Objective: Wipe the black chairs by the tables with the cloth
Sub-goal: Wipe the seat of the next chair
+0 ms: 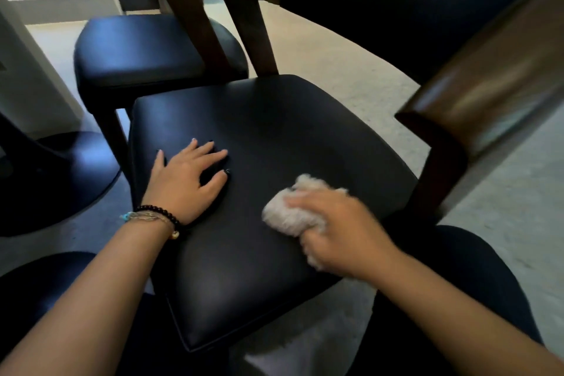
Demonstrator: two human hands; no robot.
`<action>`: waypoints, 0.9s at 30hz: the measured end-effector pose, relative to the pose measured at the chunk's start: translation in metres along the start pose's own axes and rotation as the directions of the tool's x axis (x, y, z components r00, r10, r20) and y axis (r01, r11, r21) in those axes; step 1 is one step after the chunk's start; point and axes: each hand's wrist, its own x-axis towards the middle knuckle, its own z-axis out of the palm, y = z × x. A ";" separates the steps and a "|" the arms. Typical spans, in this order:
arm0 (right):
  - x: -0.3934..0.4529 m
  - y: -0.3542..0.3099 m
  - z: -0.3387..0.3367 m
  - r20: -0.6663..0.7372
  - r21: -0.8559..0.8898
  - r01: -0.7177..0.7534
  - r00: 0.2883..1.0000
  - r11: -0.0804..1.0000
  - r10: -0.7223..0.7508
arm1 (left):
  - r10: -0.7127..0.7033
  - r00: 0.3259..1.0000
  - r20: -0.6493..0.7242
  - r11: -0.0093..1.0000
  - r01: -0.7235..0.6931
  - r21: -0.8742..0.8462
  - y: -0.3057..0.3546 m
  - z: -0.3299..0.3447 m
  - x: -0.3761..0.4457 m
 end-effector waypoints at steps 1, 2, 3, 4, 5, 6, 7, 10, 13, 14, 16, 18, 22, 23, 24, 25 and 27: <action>0.002 0.012 -0.008 -0.055 0.015 -0.119 0.991 0.993 0.120 | 0.002 1.000 0.013 1.000 -0.002 0.013 -0.001 0.000 0.000; 0.003 0.018 -0.011 -0.124 0.013 -0.212 0.969 0.977 0.212 | 0.001 1.000 0.023 1.000 -0.002 0.023 -0.001 0.000 0.000; 0.004 0.016 -0.008 -0.183 -0.008 -0.273 0.946 0.962 0.267 | 0.001 1.000 0.030 0.999 -0.002 0.032 -0.001 0.000 -0.001; 0.003 0.008 -0.001 -0.232 -0.035 -0.299 0.930 0.954 0.284 | -0.001 0.999 0.034 0.999 -0.001 0.038 -0.001 0.001 -0.001; 0.000 -0.003 0.008 -0.271 -0.044 -0.281 0.927 0.959 0.259 | -0.003 0.999 0.032 0.999 0.002 0.040 -0.002 0.001 0.000; -0.006 -0.018 0.017 -0.286 -0.033 -0.228 0.935 0.973 0.210 | -0.006 1.000 0.028 0.999 0.005 0.039 -0.002 0.002 0.000; -0.014 -0.031 0.027 -0.299 -0.019 -0.137 0.946 0.990 0.125 | -0.008 1.000 0.023 0.999 0.007 0.039 -0.002 0.002 0.000; -0.040 -0.064 0.051 -0.211 0.024 0.150 0.967 0.988 -0.142 | -0.008 1.000 0.020 0.999 0.007 0.037 -0.004 0.003 0.001; -0.047 -0.071 0.052 -0.026 -0.041 0.346 0.937 0.937 -0.347 | -0.008 1.000 0.025 1.000 0.008 0.022 -0.006 0.003 0.000; -0.039 -0.063 0.047 -0.018 -0.063 0.338 0.940 0.939 -0.340 | -0.010 1.000 0.025 1.000 0.010 0.008 -0.006 0.004 0.000; -0.013 -0.047 0.028 -0.087 -0.030 0.100 0.991 0.995 -0.102 | -0.030 1.000 -0.009 0.998 0.029 -0.062 -0.007 0.004 -0.001; 0.011 -0.042 0.021 -0.159 0.038 -0.134 0.978 0.990 0.138 | -0.106 0.991 -0.082 0.978 0.089 -0.190 -0.007 0.002 -0.002; 0.001 -0.080 0.057 -0.099 -0.055 0.226 0.968 0.973 -0.230 | -0.421 0.880 -0.219 0.823 0.270 -0.499 -0.018 -0.006 -0.012; 0.002 -0.083 0.063 -0.061 -0.031 0.318 0.946 0.948 -0.319 | -0.492 0.845 -0.212 0.765 0.303 -0.569 -0.024 -0.007 -0.016; 0.012 -0.083 0.063 -0.033 -0.010 0.352 0.936 0.936 -0.352 | -0.545 0.817 -0.188 0.710 0.331 -0.622 -0.030 -0.007 -0.021; 0.029 -0.082 0.062 -0.019 -0.003 0.334 0.942 0.943 -0.334 | -0.579 0.800 -0.155 0.668 0.357 -0.654 -0.034 -0.005 -0.026; 0.074 -0.074 0.062 -0.010 -0.014 0.193 0.981 0.981 -0.193 | -0.597 0.796 -0.097 0.631 0.392 -0.669 -0.036 0.002 -0.036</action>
